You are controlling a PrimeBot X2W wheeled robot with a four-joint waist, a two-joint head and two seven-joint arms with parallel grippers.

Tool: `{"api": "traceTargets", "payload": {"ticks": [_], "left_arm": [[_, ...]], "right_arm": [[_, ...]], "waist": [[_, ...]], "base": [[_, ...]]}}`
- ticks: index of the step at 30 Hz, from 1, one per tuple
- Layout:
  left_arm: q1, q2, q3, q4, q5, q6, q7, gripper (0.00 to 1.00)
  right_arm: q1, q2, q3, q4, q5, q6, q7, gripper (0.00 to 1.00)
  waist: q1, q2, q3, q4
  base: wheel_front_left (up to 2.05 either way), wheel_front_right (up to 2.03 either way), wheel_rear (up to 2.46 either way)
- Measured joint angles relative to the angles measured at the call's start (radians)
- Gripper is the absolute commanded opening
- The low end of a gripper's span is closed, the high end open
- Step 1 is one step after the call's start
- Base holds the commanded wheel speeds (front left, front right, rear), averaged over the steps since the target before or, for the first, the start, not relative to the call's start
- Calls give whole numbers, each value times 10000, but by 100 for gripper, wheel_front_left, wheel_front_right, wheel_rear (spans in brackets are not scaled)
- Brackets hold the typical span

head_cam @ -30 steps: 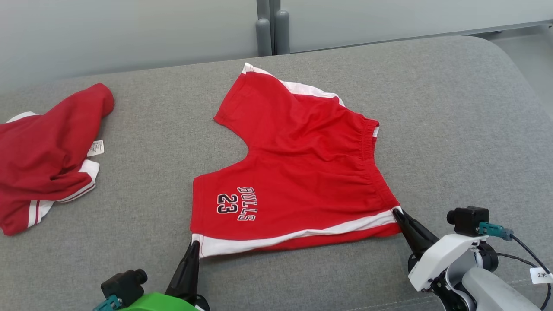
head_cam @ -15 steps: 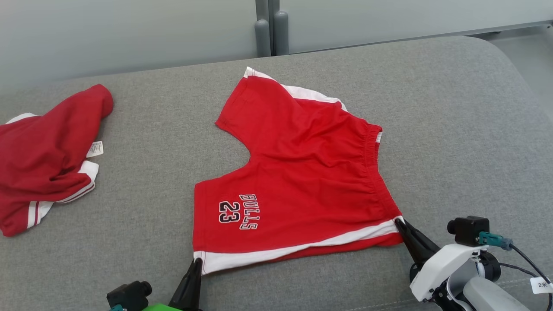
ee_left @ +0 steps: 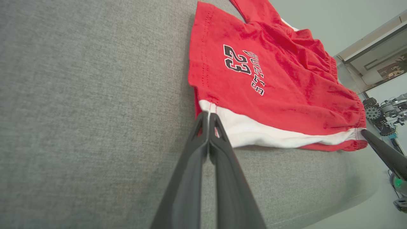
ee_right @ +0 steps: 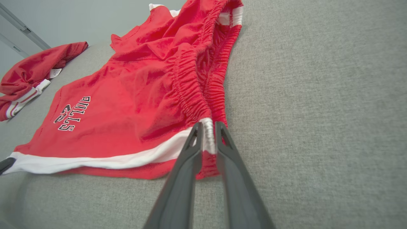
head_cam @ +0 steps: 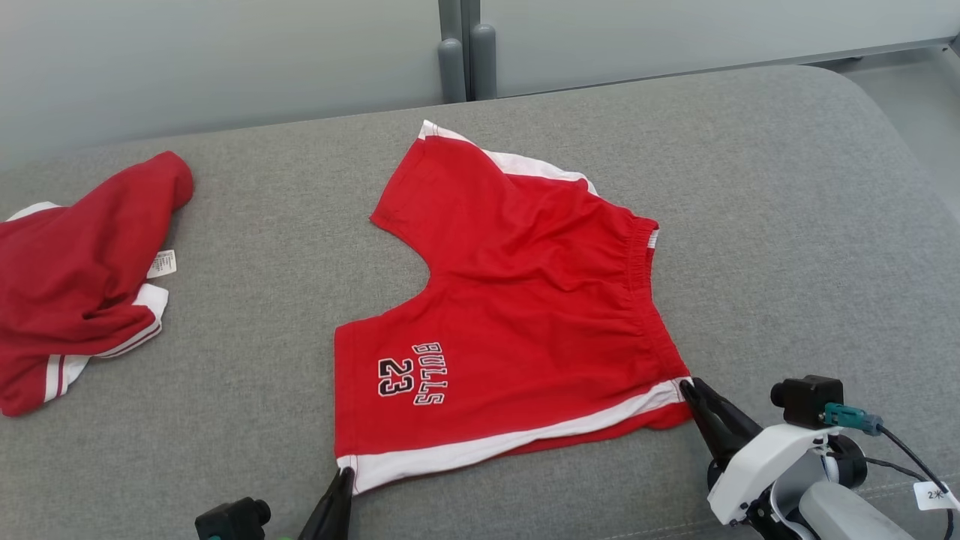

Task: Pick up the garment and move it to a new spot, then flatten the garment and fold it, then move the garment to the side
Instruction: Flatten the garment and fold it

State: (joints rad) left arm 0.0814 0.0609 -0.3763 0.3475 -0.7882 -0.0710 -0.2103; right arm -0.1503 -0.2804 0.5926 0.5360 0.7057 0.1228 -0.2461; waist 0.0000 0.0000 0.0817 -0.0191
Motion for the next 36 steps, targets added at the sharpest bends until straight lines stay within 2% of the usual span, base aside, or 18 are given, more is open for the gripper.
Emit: {"api": "traceTargets", "payload": {"ticks": [1, 2, 11, 17, 28, 32, 36], "left_arm": [[0, 10, -2, 27, 10, 6, 0, 89], [0, 61, -2, 94, 27, 17, 0, 100], [1, 265, 142, 297, 203, 198, 29, 100], [0, 332, 376, 228, 318, 288, -121, 100], [-439, 464, 548, -468, 1141, 449, -332, 100], [-697, 451, 614, -848, 1325, 495, -378, 100], [-1008, 445, 802, -1076, 1553, 662, -384, 100]], "right_arm": [[4, -2, -15, 15, -40, 0, 0, 100], [29, -8, -50, 46, -182, 0, 0, 100], [433, -44, -288, 71, -458, -31, 2, 100], [529, -100, -765, -128, -656, -205, 0, 100], [320, -360, -1659, -1160, -1511, -681, -2, 100], [81, -355, -1946, -1641, -1858, -1045, -13, 100], [-189, -307, -2082, -2029, -2201, -1239, -13, 100]], "waist": [[0, 0, -8, -9], [0, 0, -25, -27], [0, 0, -129, -75], [0, 0, -274, -115], [0, 0, -718, -231], [0, 0, -800, -265], [0, 0, -841, -277]], "base": [[0, 0, 0], [0, 0, 0], [0, 0, 0], [0, 0, 0], [0, 0, 0], [0, 0, 0], [0, 0, 0]]}}
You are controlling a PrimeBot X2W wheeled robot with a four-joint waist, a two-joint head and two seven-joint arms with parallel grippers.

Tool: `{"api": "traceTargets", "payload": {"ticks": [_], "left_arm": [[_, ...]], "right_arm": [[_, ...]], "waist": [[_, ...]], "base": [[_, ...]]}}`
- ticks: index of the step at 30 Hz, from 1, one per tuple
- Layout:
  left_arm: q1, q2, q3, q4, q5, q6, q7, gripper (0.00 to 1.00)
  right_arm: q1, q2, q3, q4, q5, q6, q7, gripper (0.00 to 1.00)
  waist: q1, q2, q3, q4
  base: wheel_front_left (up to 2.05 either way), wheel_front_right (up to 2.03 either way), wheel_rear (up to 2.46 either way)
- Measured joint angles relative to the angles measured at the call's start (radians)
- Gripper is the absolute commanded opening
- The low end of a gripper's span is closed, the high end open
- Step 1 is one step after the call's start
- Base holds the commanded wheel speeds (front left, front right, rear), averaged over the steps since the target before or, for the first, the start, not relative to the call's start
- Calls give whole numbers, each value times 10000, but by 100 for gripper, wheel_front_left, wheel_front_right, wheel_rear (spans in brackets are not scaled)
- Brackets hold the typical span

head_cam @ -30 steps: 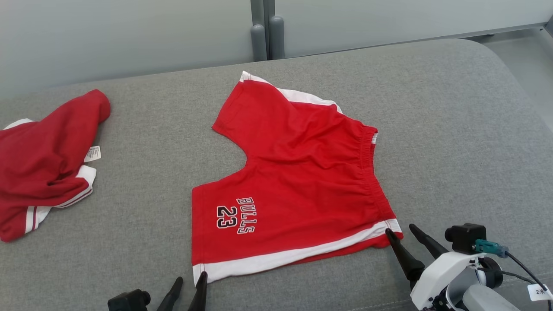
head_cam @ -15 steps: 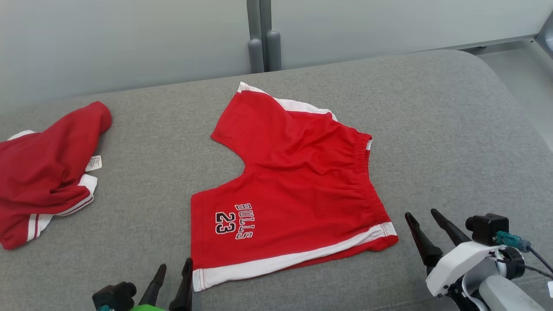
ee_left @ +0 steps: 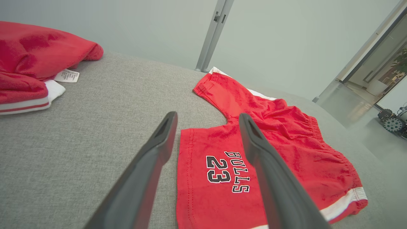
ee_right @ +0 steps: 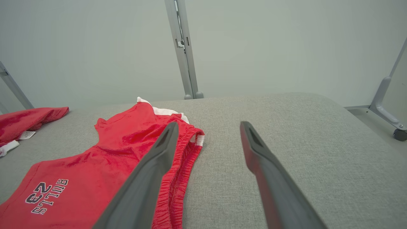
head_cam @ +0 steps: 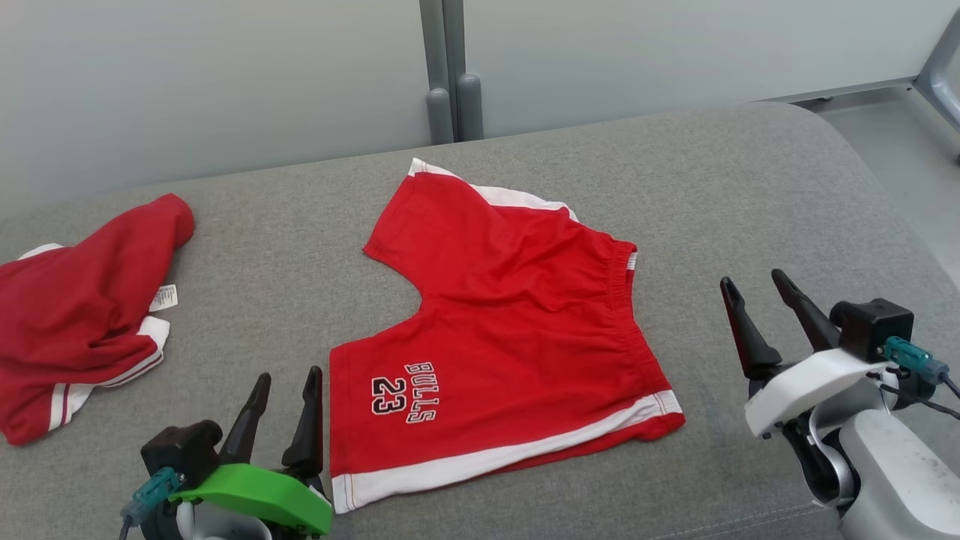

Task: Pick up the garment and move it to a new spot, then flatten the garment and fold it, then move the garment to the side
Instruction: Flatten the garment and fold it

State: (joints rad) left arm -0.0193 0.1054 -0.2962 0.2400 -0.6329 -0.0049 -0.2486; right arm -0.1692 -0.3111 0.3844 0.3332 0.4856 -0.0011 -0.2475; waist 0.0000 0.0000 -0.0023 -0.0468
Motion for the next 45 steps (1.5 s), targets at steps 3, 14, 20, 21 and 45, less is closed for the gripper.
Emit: {"api": "traceTargets", "payload": {"ticks": [3, 14, 20, 21, 45], "left_arm": [[-102, -17, 130, -173, 236, 180, 0, 100], [-128, -192, 848, -821, 941, 685, -2, 100], [-29, -226, 1089, -1003, 1187, 817, -2, 100], [38, -242, 1129, -1026, 1191, 840, -2, 100], [623, -435, 1333, -1273, 1540, 932, -2, 100]], "right_arm": [[-160, 84, -144, -320, -180, -134, -6, 100], [-283, 625, -244, -1227, -792, -570, -44, 100], [-188, 698, -387, -1484, -1097, -715, -46, 100], [-143, 727, -430, -1528, -1099, -715, -46, 100], [381, 949, -696, -1770, -1350, -802, -59, 100]], "waist": [[0, 0, -28, -6], [0, 0, -94, 15], [0, 0, -137, 43], [0, 0, -143, 42], [0, 0, -135, 99]], "base": [[0, 0, 0], [0, 0, 0], [0, 0, 0], [0, 0, 0], [0, 0, 0]]}}
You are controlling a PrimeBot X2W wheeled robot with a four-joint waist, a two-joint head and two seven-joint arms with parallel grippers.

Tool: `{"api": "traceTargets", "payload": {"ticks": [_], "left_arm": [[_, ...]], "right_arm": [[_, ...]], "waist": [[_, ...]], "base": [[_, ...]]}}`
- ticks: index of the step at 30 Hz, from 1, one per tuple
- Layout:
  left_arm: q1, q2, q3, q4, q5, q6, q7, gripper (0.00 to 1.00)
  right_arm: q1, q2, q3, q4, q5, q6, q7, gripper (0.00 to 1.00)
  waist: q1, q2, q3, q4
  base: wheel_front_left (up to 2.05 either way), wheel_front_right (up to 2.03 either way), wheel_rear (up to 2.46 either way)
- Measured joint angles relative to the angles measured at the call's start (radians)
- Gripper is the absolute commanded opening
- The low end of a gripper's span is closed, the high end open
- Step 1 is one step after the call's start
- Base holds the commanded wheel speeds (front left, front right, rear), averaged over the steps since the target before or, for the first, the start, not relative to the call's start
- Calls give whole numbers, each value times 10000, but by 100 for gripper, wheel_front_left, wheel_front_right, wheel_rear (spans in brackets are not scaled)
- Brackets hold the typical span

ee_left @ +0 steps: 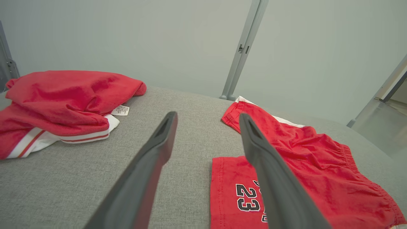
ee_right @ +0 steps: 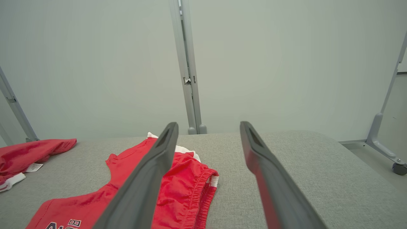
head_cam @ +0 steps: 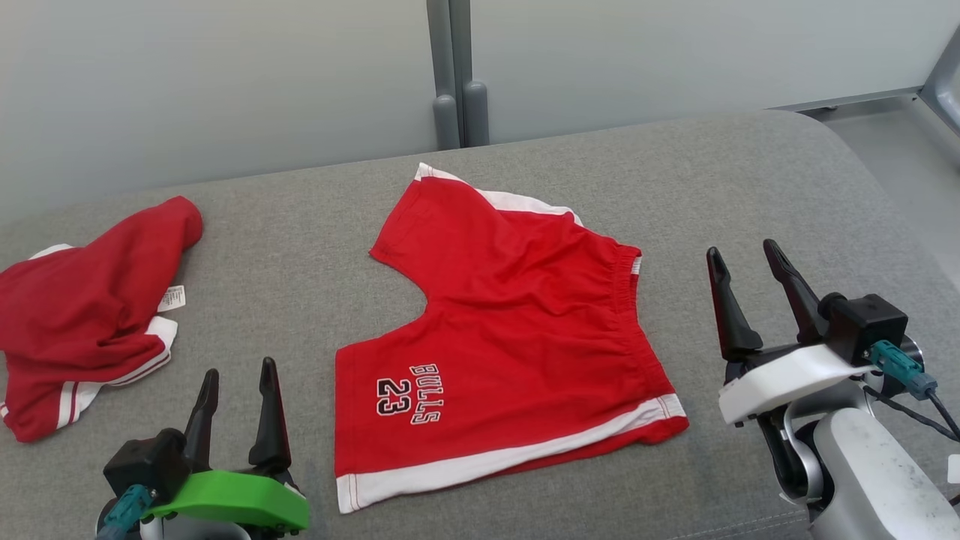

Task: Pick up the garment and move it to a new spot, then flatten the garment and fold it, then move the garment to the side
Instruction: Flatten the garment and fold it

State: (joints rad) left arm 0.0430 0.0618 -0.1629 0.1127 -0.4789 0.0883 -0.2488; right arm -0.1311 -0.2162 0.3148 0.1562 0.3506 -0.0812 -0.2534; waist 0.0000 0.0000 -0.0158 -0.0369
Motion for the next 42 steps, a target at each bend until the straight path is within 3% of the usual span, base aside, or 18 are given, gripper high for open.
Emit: {"api": "traceTargets", "payload": {"ticks": [12, 19, 31, 42], "left_arm": [[17, -71, 12, -92, 27, 0, 0, 100], [272, -75, -221, 447, 19, -4, 23, 100], [851, -77, -1304, 1580, -19, -591, 1114, 100], [761, -77, -1494, 2374, -33, -863, 1342, 100]], "right_arm": [[139, 81, -102, -33, -73, 19, 0, 100], [270, 98, -71, 274, -73, 196, -2, 100], [636, 6, 127, 1003, -73, 414, -10, 100], [566, 67, 98, 1152, -75, 614, -10, 100]], "waist": [[0, 0, 44, 37], [0, 0, 106, 50], [0, 0, 517, 45], [0, 0, 819, -104]], "base": [[0, 0, 0], [0, 0, 0], [0, 0, 0], [0, 0, 0]]}}
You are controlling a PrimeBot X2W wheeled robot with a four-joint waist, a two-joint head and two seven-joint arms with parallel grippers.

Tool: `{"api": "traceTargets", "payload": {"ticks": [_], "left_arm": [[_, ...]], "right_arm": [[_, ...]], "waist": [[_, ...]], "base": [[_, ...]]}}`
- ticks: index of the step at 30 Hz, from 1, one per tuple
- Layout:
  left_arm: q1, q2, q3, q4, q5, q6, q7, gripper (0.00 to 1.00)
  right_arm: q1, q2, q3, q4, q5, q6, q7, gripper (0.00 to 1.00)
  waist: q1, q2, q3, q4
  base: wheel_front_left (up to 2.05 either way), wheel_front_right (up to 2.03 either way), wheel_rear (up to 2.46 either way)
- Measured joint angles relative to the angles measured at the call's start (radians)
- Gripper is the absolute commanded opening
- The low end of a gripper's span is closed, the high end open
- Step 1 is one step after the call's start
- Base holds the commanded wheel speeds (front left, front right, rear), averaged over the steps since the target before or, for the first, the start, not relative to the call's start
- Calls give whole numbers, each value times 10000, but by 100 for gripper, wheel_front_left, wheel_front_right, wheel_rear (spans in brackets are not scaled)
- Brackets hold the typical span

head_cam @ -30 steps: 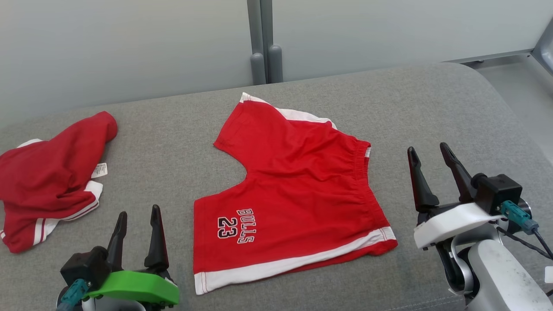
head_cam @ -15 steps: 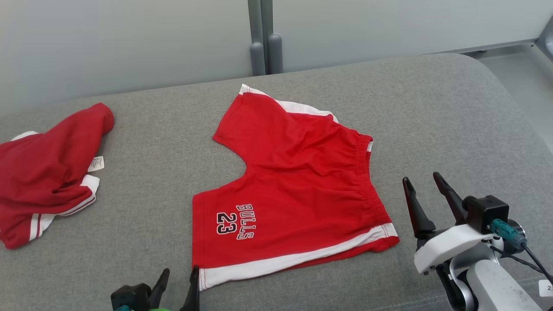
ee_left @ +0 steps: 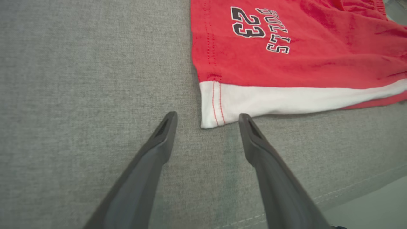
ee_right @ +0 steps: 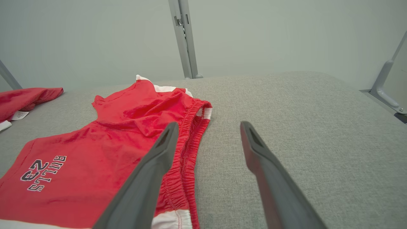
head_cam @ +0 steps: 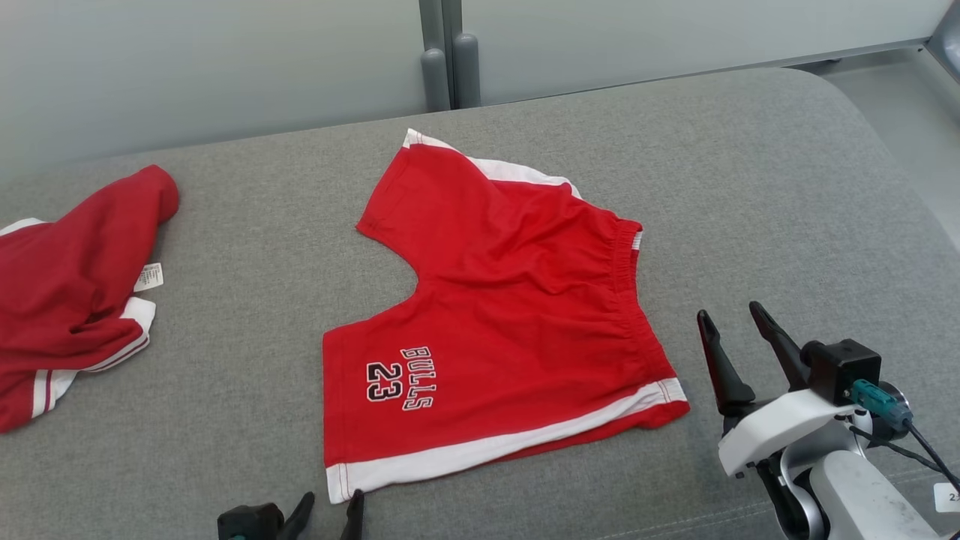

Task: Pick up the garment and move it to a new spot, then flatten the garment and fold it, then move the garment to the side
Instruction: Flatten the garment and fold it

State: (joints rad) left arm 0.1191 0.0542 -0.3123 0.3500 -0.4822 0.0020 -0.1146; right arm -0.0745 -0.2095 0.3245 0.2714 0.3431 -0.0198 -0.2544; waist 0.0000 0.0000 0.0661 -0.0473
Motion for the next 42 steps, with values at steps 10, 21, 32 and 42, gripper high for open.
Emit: {"api": "traceTargets", "payload": {"ticks": [10, 21, 32, 42], "left_arm": [[-437, -4, -105, 520, 0, -192, -82, 66], [-788, -10, -343, 867, 27, -453, -360, 0], [-1133, -33, -558, 872, 35, -606, -604, 0], [-1247, -40, -742, 874, 58, -721, -771, 0]], "right_arm": [[-5, 23, -86, 217, -25, 105, 0, 100], [31, -201, 439, 1438, -100, 732, 134, 100], [-105, -431, 1103, 2284, -405, 1166, 543, 100], [-761, -362, 1400, 2731, -403, 1331, 616, 71]], "waist": [[0, 0, 58, -134], [0, 0, 63, -72], [0, 0, 225, 399], [0, 0, 432, 848]], "base": [[0, 0, 0], [0, 0, 0], [0, 0, 0], [0, 0, 0]]}}
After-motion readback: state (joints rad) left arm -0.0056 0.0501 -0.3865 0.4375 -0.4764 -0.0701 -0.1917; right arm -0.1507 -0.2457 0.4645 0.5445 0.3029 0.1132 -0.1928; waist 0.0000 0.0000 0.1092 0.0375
